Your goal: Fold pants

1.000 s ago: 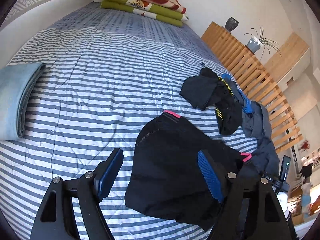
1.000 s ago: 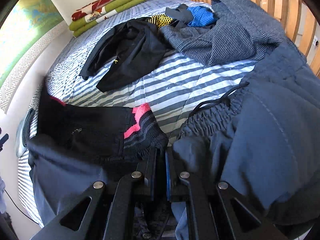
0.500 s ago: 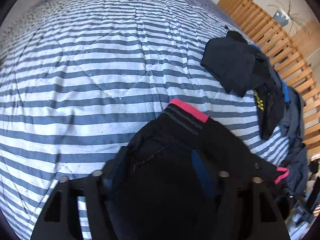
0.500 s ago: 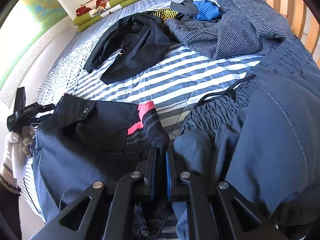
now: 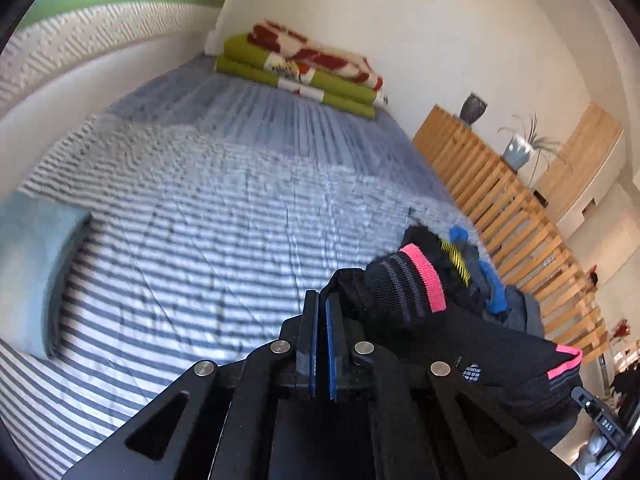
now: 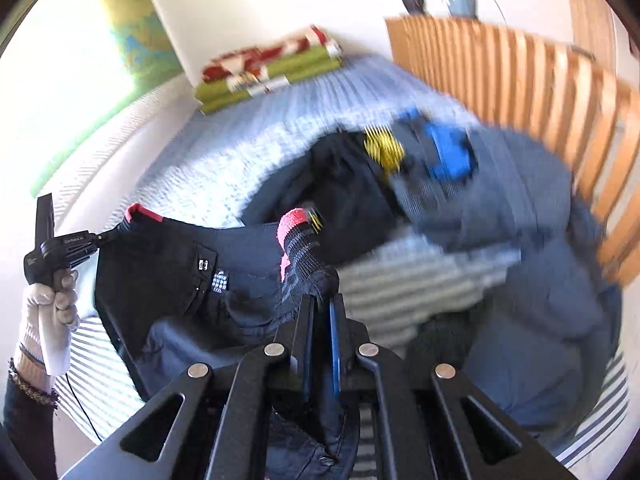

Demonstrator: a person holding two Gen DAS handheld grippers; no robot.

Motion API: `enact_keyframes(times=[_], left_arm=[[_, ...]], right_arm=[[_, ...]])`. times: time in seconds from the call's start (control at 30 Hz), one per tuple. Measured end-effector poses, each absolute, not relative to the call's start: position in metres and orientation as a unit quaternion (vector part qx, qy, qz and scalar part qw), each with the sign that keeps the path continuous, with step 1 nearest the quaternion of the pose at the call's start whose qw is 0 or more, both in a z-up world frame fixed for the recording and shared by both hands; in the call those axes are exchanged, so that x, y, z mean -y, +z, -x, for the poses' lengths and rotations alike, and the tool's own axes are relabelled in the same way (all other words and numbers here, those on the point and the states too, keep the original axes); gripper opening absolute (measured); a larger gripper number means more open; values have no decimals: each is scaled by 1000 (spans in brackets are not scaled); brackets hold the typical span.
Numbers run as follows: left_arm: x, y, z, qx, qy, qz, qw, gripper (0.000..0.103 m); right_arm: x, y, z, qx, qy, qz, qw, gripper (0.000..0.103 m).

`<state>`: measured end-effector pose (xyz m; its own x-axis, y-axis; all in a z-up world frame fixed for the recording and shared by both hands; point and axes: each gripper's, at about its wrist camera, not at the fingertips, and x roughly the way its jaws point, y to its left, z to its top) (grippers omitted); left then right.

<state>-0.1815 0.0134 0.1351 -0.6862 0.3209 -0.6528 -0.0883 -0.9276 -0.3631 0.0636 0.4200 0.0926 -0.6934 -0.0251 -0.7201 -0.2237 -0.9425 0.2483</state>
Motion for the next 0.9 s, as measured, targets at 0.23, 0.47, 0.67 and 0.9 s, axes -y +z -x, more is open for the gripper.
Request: enact_keyframes(times=[0.23,0.47,0.67,0.9], left_arm=[[116,301,109,164,955,243,43,2],[270,424,4,165,972,137,-96,2],[312,483,-36,167,972,91,-140,2],[199,439,59,126,978,151,-74,2]], right_arm=[[-309,259,-43,-102,954,279,-36,5],[-140,368,-37,-52,961,209,-172,5],[-71,409,-53,-62,953,160,-249,5],[-135,360,-57,-108,953,179,-219,5]])
